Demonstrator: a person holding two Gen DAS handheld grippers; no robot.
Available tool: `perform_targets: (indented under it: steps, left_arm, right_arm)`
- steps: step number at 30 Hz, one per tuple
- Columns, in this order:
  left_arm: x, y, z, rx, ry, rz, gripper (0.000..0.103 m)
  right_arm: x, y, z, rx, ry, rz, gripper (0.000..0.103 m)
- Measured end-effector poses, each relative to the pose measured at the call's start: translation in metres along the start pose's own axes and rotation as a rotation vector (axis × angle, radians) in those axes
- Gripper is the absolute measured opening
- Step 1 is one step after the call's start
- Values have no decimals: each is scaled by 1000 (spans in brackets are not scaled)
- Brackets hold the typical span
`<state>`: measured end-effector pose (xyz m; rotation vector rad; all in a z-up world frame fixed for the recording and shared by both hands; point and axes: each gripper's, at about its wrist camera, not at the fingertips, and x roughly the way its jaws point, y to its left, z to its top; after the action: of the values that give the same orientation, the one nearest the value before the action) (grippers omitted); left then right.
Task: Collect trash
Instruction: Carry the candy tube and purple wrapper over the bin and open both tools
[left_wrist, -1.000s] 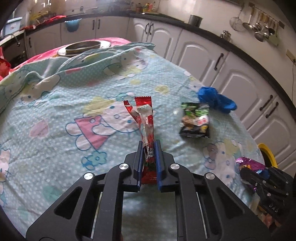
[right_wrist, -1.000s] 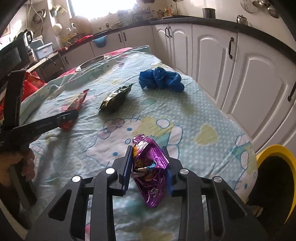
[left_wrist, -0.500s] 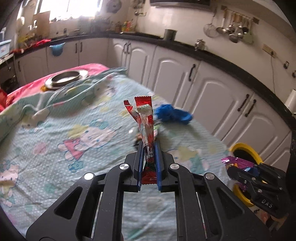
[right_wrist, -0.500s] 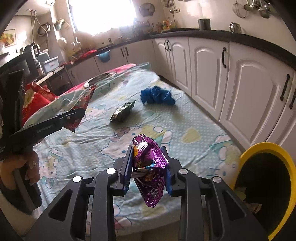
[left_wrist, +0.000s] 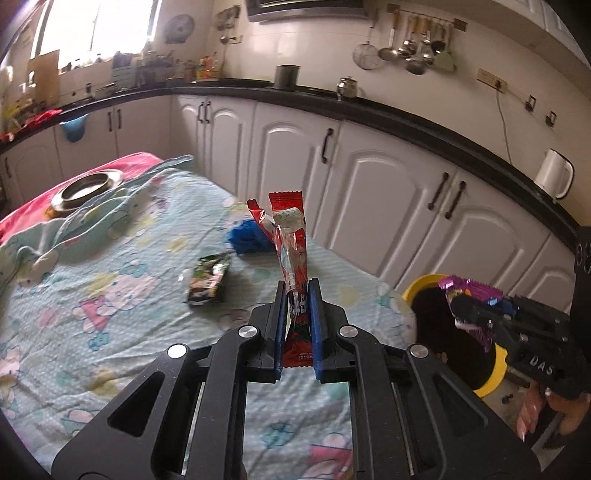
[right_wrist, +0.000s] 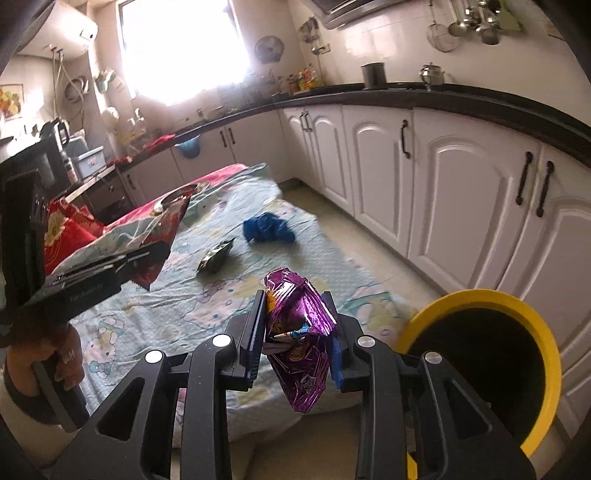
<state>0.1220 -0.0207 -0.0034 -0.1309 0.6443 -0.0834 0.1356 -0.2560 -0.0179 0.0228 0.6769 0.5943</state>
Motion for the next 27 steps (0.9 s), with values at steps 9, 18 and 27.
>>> perform_targets:
  steps: [9, 18, 27]
  left_arm:
    - [3, -42, 1, 67, -4, -69, 7]
    - [8, -83, 0, 136, -2, -135, 7]
    - [21, -117, -4, 187, 28, -192, 7]
  right_arm:
    - [-28, -38, -4, 67, -45, -68, 28]
    - [-52, -76, -19, 146, -66, -145, 28]
    - [-69, -110, -38, 211, -67, -214, 28]
